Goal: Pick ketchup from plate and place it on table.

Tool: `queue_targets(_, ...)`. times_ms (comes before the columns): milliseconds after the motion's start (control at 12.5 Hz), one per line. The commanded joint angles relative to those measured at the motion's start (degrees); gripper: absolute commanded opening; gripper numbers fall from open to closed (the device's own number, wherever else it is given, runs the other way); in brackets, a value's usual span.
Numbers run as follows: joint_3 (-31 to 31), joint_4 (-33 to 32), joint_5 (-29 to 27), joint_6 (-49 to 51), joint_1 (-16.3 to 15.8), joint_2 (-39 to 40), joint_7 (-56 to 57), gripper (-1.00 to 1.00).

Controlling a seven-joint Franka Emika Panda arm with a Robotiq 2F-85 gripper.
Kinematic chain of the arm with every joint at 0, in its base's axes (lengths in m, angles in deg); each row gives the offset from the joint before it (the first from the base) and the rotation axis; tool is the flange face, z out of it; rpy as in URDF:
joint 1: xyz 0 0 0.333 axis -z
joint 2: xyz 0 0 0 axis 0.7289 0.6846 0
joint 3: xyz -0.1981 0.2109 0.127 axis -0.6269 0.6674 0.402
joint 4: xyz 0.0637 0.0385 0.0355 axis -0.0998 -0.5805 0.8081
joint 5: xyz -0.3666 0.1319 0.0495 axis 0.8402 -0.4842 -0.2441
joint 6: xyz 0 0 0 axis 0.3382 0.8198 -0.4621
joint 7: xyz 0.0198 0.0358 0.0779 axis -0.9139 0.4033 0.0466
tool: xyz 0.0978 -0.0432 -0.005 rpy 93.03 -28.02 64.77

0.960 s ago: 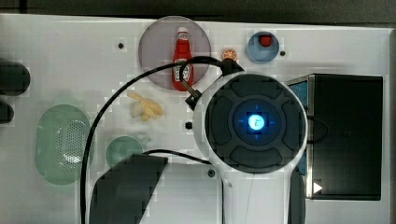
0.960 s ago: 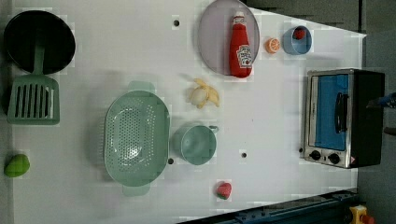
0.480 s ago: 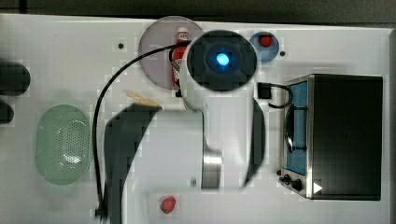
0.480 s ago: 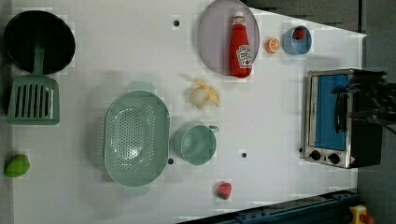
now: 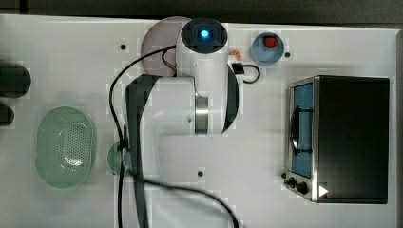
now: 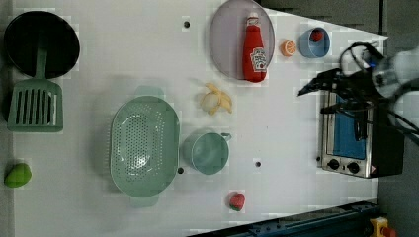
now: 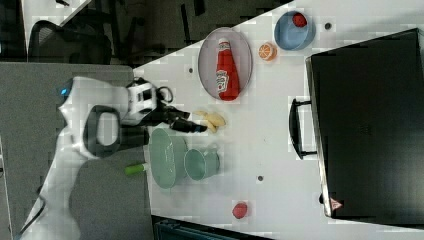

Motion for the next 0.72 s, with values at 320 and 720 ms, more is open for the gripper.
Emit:
queue_targets(320,0.04,9.95,1.46,-3.84,-1.38,8.57,17.94,1.0)
queue_targets(720,0.02,15.89,8.67,-14.96,-3.83,18.67,21.96,1.0)
